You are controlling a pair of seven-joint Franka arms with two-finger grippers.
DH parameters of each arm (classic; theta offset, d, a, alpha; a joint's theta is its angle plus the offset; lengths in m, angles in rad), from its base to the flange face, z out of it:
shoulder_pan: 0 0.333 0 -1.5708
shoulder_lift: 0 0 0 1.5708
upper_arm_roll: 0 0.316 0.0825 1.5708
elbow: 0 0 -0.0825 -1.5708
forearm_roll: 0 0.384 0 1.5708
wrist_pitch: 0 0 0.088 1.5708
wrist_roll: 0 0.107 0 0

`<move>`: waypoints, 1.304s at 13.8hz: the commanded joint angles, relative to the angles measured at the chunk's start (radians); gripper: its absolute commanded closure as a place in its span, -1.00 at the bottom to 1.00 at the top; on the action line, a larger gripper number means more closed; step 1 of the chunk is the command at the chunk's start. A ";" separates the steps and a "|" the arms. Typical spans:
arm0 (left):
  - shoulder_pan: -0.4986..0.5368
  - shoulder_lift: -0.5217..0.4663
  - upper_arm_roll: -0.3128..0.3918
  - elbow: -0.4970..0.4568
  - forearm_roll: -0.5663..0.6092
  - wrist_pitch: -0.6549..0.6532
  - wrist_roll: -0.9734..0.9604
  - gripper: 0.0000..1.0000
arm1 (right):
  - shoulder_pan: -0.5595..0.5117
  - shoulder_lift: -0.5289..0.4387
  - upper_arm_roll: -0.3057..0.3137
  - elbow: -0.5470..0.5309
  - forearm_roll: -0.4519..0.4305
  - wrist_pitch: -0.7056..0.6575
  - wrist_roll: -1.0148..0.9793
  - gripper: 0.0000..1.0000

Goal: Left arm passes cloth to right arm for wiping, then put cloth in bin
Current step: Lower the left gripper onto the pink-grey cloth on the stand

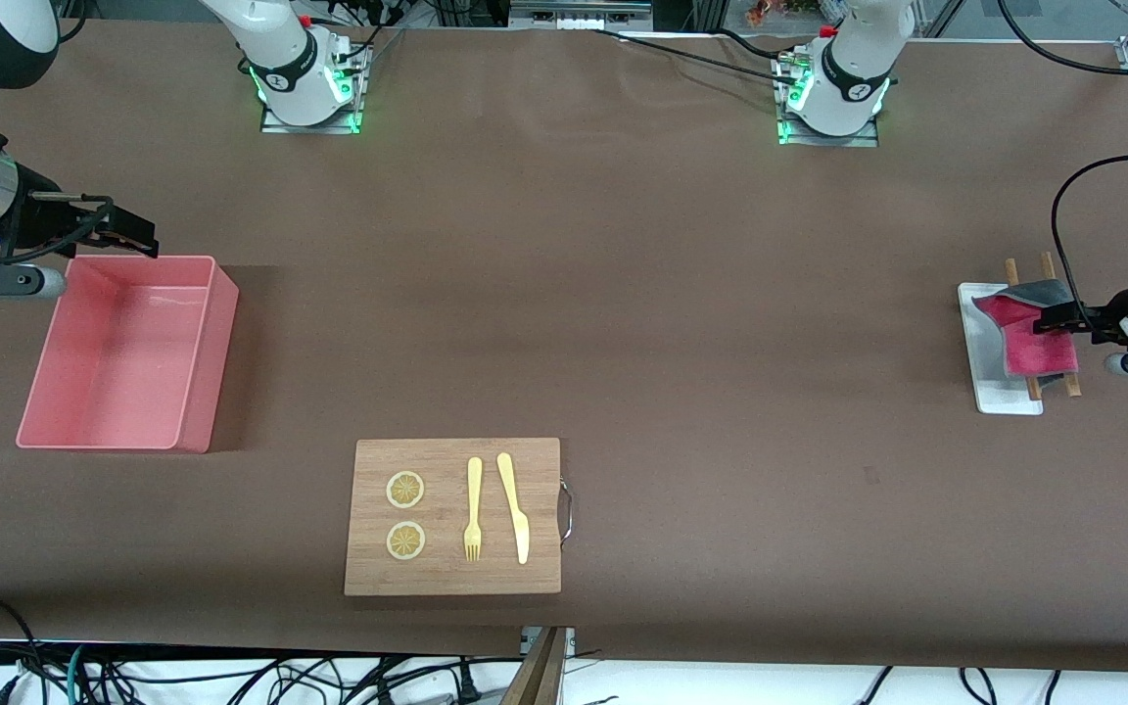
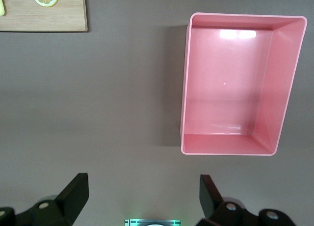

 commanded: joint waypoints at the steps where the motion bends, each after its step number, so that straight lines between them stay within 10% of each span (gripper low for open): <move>1: 0.017 0.012 -0.011 0.011 -0.004 -0.007 0.033 -0.98 | -0.003 0.011 0.005 0.018 -0.011 -0.012 -0.016 -0.99; 6: 0.026 0.007 -0.011 0.015 -0.009 -0.015 0.067 -0.87 | -0.005 0.019 0.005 0.017 -0.011 -0.017 -0.016 -0.99; 11: 0.028 0.005 -0.011 0.022 -0.009 -0.026 0.070 -0.09 | -0.003 0.026 0.005 0.018 -0.012 -0.018 -0.011 -0.99; 18: 0.036 0.005 -0.011 0.038 -0.007 -0.043 0.070 -0.02 | -0.012 0.037 0.003 0.017 -0.014 -0.021 -0.016 -0.99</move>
